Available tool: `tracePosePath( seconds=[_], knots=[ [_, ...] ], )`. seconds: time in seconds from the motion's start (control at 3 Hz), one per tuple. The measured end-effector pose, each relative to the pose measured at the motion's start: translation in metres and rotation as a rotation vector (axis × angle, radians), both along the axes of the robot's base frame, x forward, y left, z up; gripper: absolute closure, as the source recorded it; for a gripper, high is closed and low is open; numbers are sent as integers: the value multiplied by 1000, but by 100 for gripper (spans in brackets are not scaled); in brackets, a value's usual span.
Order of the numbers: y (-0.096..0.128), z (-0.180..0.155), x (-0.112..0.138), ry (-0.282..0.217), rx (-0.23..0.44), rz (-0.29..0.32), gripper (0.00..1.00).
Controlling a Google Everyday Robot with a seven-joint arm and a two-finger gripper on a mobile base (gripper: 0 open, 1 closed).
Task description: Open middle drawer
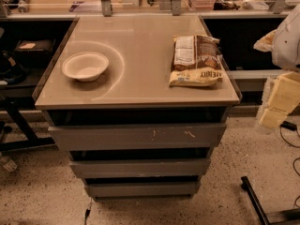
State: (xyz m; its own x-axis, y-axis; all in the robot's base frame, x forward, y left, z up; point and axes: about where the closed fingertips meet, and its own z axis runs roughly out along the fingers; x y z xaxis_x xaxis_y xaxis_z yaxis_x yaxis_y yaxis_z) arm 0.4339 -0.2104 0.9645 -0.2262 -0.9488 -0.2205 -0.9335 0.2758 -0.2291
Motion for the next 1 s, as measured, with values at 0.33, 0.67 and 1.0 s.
tracePosePath(
  seconds=[0.33,0.67,1.0],
  knots=[
    [17,-32,-7,12,27,8,0],
    [38,-96,-16,74,31,23,0],
    [38,-95,-15,73,32,23,0]
  ],
)
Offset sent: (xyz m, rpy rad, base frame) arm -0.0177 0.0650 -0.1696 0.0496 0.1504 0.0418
